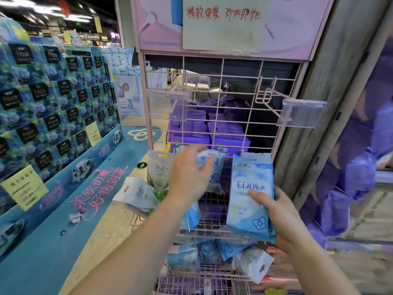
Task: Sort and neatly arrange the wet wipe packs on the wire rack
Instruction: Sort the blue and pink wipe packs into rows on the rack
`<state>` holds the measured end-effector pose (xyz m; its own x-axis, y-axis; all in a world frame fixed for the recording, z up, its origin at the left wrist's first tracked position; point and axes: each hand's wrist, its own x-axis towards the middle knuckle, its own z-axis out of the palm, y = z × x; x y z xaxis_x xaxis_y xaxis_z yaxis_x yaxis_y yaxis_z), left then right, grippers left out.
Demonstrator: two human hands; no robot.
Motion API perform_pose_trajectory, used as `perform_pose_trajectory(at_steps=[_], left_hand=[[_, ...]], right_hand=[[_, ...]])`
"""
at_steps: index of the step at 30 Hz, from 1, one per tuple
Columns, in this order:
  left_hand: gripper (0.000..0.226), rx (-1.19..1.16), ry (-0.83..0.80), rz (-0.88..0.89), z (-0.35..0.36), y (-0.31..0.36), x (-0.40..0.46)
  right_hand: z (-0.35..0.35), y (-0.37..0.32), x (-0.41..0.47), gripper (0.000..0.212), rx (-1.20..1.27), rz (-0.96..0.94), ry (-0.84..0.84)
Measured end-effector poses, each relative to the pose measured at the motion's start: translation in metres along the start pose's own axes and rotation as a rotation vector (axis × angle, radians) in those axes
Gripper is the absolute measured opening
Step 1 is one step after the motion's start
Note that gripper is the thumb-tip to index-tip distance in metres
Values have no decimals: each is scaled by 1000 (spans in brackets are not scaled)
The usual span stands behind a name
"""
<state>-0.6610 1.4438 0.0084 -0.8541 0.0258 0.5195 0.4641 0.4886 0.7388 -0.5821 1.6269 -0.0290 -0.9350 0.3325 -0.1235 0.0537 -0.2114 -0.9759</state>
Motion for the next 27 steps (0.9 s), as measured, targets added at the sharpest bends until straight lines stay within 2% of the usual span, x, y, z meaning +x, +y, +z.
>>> perform_pose_trajectory(at_steps=[1,4,5,7,11,15,23,25,27], left_hand=[[42,166,-10,28,-10,-8,12],[65,653,-230,23,-25,-29,32],[68,723,-279,26,-25,-33,32],[66,751,-256,69,-24,-40,30],[57,667,-197,109,-31,-40,28],[53,487,-199,-8,-37,-38,25],[77,64,-26,-37,-57,-25,8],[77,-38,-39,-67,-71,-16,-2],[72,-170,-145,-118,-84,-10,-18]], right_hand=[[-4,0,2,31,1,-18,34],[-18,-3,8,34,-47,-75,113],[-22,-4,10,35,-81,-93,130],[-27,-3,12,35,-141,-126,172],[-30,-3,15,40,-208,-164,204],[-29,-6,14,41,-198,-194,199],[-31,-2,17,37,-161,-177,176],[-31,0,17,37,-138,-185,168],[-30,2,15,37,-119,-187,157]])
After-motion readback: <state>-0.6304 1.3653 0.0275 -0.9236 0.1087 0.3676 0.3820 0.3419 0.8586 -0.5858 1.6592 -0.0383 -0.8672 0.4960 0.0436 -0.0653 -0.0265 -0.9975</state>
